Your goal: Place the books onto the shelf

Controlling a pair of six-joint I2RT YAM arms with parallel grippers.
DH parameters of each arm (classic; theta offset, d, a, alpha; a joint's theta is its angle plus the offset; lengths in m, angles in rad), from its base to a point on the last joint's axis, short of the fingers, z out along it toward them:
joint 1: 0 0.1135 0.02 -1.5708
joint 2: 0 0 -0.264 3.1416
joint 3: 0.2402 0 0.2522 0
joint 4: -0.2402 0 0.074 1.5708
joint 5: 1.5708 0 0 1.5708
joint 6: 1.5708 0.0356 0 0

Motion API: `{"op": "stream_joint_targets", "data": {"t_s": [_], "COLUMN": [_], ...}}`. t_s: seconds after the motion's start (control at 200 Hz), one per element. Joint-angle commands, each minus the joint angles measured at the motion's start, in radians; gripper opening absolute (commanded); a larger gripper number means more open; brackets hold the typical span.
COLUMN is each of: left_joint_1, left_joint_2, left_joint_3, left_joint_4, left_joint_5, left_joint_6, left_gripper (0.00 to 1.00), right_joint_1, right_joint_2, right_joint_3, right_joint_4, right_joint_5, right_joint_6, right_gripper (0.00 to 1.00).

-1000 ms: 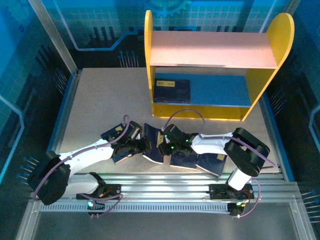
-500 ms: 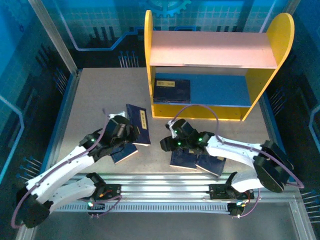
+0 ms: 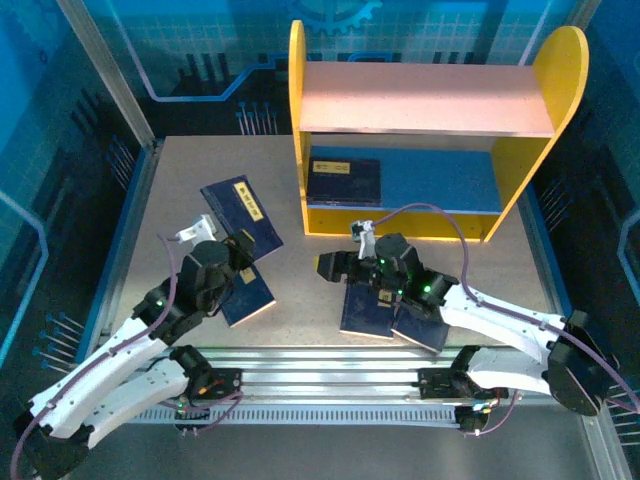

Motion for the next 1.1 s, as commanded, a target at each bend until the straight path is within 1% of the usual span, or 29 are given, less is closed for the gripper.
{"op": "stream_joint_targets", "data": {"t_s": [0.0, 0.095, 0.265, 0.335, 0.555, 0.811, 1.011, 1.096], "left_joint_1": [-0.010, -0.030, -0.075, -0.088, -0.138, -0.174, -0.191, -0.197], "left_joint_2": [0.012, 0.021, 0.001, 0.001, 0.023, 0.052, 0.075, 0.078], "left_joint_3": [-0.034, -0.045, -0.160, -0.182, -0.264, -0.279, -0.280, -0.282], "left_joint_4": [0.239, 0.286, 0.503, 0.561, 0.813, 0.929, 0.950, 0.952], "left_joint_5": [-0.051, -0.073, -0.101, -0.103, -0.113, -0.103, -0.109, -0.113], "left_joint_6": [-0.031, -0.036, -0.055, -0.052, 0.008, 0.053, 0.058, 0.058], "left_gripper": [0.00, 0.00, 0.00, 0.00, 0.00, 0.00, 0.00, 0.00], "right_joint_1": [-0.006, -0.004, 0.011, 0.014, 0.033, 0.043, 0.042, 0.038], "right_joint_2": [0.022, 0.035, 0.068, 0.087, 0.180, 0.297, 0.376, 0.388], "right_joint_3": [-0.001, 0.004, -0.008, -0.010, -0.003, -0.008, -0.002, 0.006], "right_joint_4": [0.187, 0.229, 0.324, 0.355, 0.478, 0.655, 0.787, 0.806], "right_joint_5": [-0.036, -0.032, -0.017, -0.015, -0.032, -0.041, -0.029, -0.023], "right_joint_6": [0.115, 0.143, 0.211, 0.232, 0.303, 0.398, 0.466, 0.476], "right_gripper": [0.70, 0.73, 0.77, 0.80, 0.83, 0.84, 0.81, 0.80]}}
